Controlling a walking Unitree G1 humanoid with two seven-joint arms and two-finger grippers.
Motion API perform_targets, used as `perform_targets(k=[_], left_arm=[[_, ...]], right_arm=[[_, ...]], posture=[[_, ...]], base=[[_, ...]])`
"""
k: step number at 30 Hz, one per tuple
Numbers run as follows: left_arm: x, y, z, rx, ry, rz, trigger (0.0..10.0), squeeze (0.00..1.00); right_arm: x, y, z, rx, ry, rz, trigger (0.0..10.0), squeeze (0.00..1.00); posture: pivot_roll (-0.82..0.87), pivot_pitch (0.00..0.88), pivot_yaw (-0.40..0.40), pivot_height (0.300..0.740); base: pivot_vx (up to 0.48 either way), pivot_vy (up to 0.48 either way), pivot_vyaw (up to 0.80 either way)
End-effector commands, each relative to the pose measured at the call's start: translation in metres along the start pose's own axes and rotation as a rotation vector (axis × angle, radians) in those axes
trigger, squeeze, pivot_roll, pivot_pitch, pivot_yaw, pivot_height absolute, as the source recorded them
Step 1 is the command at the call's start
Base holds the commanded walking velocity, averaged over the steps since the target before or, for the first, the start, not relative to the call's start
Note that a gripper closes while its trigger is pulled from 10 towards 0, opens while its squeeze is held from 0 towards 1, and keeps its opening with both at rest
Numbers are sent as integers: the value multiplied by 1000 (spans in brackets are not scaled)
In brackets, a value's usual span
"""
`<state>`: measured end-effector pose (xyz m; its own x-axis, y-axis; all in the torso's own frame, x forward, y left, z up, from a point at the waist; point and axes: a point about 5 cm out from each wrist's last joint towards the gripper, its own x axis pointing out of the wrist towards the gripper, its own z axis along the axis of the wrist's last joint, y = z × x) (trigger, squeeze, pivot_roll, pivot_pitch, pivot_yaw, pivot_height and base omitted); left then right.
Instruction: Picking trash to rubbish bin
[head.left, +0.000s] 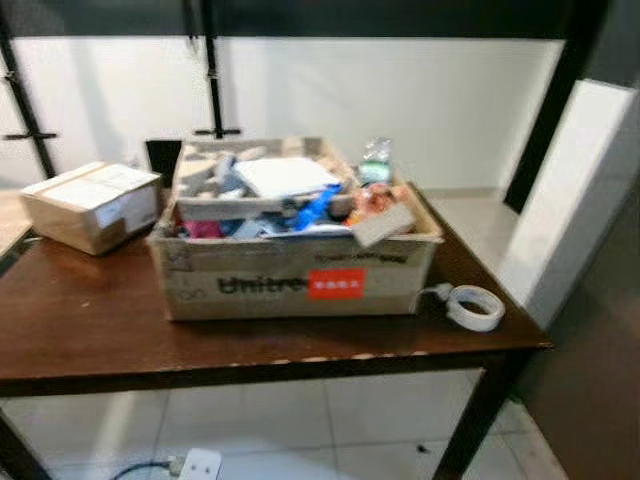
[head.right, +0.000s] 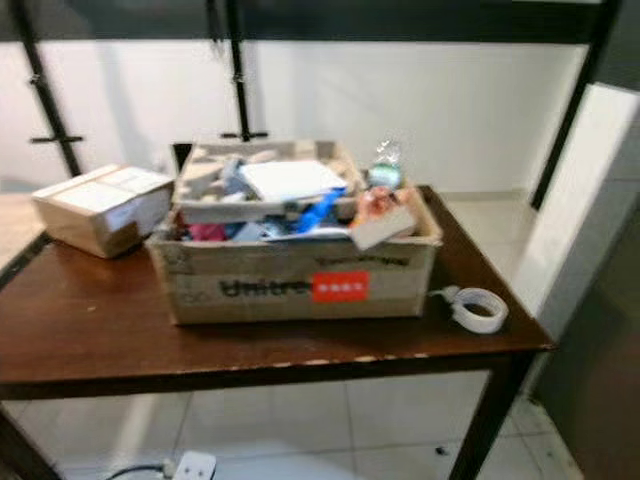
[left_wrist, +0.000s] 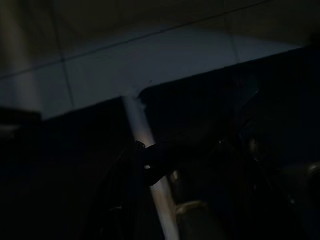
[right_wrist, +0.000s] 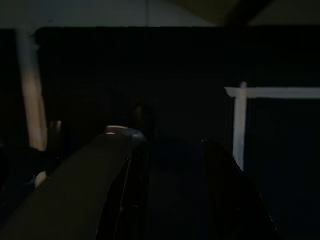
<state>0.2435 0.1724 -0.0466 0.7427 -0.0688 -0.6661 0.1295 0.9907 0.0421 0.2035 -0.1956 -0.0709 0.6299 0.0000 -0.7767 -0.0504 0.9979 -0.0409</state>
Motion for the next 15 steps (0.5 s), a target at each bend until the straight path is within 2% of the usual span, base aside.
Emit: perform_targets(k=[1, 15], left_arm=[[-2, 1, -8, -6, 26, 3, 10000, 0], [-2, 6, -8, 18, 34, 21, 10000, 0]], right_arm=[[-1, 5, -8, 4, 28, 14, 10000, 0], [1, 6, -2, 4, 14, 13, 10000, 0]], posture=[[-104, 122, -4, 740], [-96, 94, -12, 740]], base=[[0, 0, 0], [0, 0, 0]])
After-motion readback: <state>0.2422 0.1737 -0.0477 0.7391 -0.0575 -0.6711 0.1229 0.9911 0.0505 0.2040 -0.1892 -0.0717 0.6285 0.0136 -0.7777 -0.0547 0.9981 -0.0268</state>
